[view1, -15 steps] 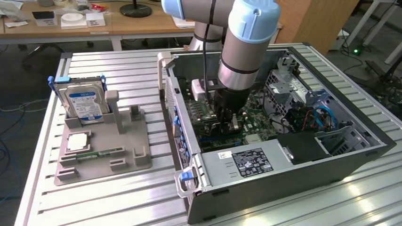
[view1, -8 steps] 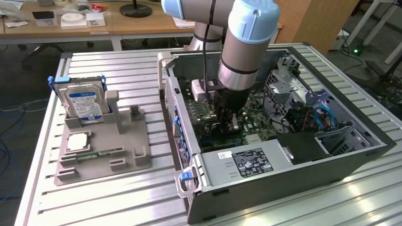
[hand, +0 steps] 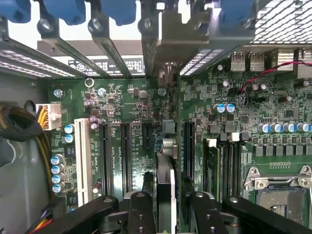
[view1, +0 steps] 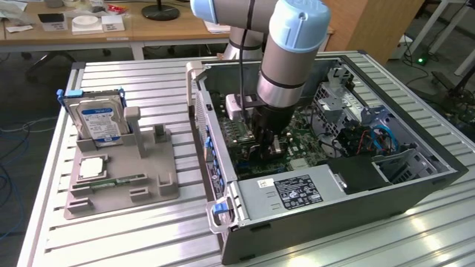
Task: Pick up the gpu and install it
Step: 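Insert the gpu into the slot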
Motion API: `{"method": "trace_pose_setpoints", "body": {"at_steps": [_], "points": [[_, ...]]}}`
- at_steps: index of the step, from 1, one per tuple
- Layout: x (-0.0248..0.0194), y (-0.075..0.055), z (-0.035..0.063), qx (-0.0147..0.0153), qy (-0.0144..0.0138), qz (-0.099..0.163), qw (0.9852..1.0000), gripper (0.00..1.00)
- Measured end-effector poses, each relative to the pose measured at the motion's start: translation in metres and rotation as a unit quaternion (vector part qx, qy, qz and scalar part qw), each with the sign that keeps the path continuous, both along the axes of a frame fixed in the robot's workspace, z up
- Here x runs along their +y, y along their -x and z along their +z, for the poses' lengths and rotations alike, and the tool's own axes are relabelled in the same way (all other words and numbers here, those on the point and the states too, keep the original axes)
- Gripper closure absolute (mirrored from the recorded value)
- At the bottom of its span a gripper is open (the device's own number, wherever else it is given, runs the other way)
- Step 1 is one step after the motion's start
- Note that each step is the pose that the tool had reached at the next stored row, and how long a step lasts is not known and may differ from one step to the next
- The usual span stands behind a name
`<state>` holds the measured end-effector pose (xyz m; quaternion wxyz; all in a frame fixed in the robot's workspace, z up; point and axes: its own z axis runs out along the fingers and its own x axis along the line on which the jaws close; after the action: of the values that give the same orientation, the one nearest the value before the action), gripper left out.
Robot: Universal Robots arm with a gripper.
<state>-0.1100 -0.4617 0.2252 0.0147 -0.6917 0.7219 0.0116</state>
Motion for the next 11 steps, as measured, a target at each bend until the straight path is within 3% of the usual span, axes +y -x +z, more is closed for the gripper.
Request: {"method": "trace_pose_setpoints", "body": {"at_steps": [4,11], "points": [[0.0001,0.000,0.0098,-0.0003,-0.0005,0.000,1.0000,0.65],[0.0001,0.000,0.0370,-0.0014,-0.0004,0.000,1.0000,0.65]]}}
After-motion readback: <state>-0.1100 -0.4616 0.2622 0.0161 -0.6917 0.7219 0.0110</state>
